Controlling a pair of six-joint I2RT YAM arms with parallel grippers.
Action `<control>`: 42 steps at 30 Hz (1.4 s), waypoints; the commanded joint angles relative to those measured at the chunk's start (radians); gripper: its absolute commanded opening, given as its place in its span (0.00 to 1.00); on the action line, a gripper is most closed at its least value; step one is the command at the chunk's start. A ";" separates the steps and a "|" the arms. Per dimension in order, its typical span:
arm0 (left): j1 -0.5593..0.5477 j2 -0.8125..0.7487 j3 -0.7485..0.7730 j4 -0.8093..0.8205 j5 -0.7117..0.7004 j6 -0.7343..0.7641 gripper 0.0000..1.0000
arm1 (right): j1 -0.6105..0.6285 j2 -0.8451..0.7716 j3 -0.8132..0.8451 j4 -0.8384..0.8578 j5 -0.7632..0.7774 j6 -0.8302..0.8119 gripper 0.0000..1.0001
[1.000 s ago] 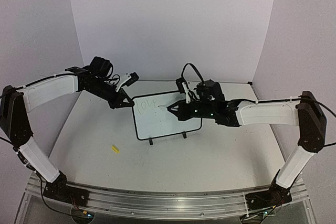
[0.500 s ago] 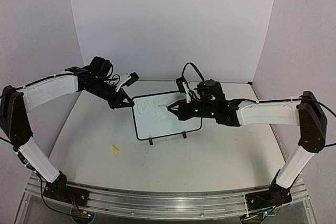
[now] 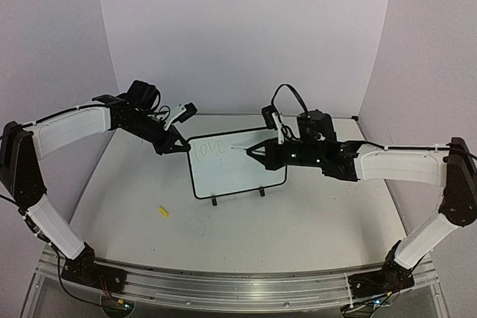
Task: Write a sentence on the whiteboard
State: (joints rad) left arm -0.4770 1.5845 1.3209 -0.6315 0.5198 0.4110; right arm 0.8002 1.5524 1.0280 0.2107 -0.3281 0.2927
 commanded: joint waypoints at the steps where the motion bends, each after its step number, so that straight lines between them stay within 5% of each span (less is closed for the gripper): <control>1: 0.014 -0.017 -0.014 0.010 -0.151 0.037 0.00 | -0.042 -0.046 -0.027 0.005 -0.082 -0.007 0.00; 11: 0.014 -0.023 -0.018 0.011 -0.155 0.036 0.00 | -0.139 -0.048 -0.052 0.054 -0.238 0.009 0.00; 42: 0.014 -0.018 -0.016 0.012 -0.157 0.037 0.00 | -0.158 0.098 0.056 0.142 -0.161 0.058 0.00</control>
State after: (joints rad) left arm -0.4770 1.5791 1.3174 -0.6319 0.5114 0.4095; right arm 0.6458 1.6386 1.0603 0.3094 -0.5289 0.3437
